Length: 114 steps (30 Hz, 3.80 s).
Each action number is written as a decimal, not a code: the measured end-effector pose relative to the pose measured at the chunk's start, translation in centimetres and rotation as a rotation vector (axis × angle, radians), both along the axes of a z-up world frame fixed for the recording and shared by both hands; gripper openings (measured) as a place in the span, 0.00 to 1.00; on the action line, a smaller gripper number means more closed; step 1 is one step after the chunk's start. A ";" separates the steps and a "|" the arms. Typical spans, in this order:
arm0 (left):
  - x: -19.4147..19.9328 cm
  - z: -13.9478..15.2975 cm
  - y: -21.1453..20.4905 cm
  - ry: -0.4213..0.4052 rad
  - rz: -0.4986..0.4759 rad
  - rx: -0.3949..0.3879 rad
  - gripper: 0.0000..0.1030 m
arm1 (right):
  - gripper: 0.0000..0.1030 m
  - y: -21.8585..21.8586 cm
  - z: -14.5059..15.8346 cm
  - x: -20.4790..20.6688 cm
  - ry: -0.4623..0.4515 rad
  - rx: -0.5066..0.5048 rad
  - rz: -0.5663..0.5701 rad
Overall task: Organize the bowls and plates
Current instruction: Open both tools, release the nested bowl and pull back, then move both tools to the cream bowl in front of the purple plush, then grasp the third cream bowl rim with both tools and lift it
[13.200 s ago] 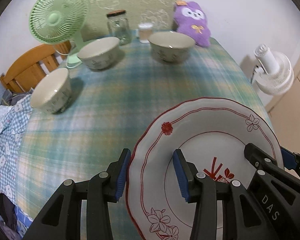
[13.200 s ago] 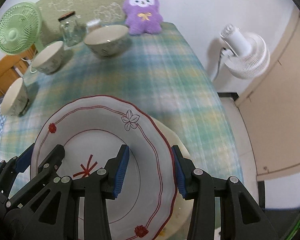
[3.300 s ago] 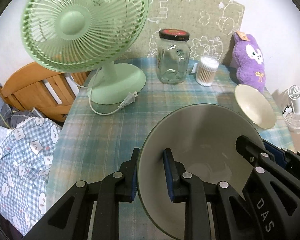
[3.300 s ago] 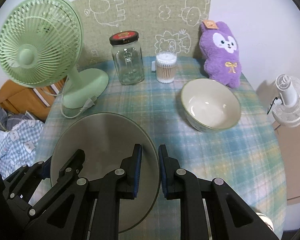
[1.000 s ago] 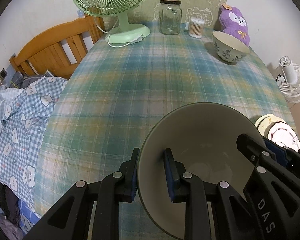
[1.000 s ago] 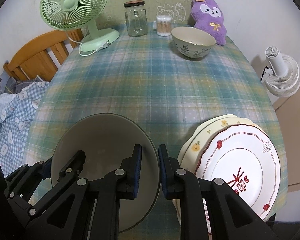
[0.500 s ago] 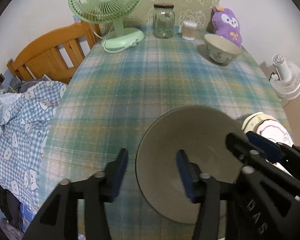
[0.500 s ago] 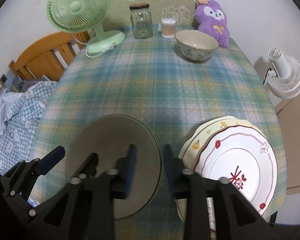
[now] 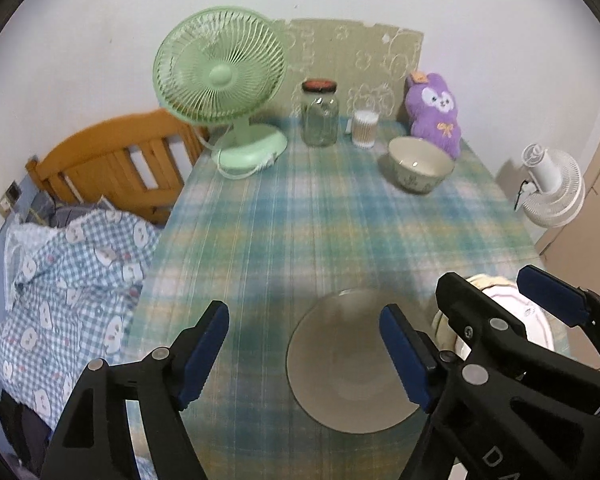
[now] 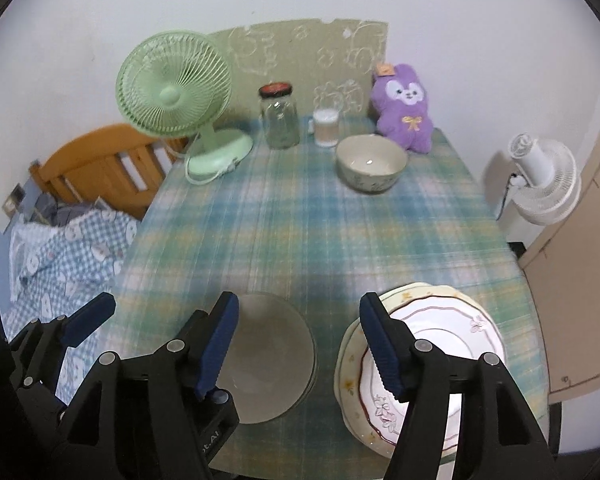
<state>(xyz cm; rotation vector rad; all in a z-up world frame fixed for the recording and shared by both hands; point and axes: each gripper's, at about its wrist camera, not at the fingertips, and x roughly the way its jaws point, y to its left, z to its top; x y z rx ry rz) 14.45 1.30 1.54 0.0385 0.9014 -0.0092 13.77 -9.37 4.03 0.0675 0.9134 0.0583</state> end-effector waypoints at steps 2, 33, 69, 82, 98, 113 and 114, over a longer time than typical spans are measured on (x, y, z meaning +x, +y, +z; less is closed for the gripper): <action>0.3 0.8 0.0 -0.010 -0.018 -0.003 0.77 | 0.66 -0.1 0.8 0.0 -0.013 0.003 -0.016; 15.4 3.5 -11.1 -0.057 0.009 -0.039 0.79 | 0.72 -11.9 3.4 17.2 -0.082 -0.022 0.013; 33.0 -9.1 -16.5 0.117 0.052 0.015 0.39 | 0.45 -17.4 -11.0 36.0 0.118 0.049 0.065; 33.5 -10.6 -16.6 0.123 0.071 0.039 0.19 | 0.22 -16.5 -12.4 36.7 0.138 0.043 0.097; 32.3 -10.1 -16.7 0.138 0.076 0.036 0.18 | 0.22 -16.0 -11.8 35.5 0.146 0.015 0.073; 27.3 -6.9 -15.1 0.116 0.081 0.016 0.18 | 0.22 -14.9 -8.1 30.2 0.122 0.013 0.066; 26.9 -6.6 -15.0 0.112 0.081 0.014 0.18 | 0.22 -14.8 -7.9 29.8 0.119 0.013 0.064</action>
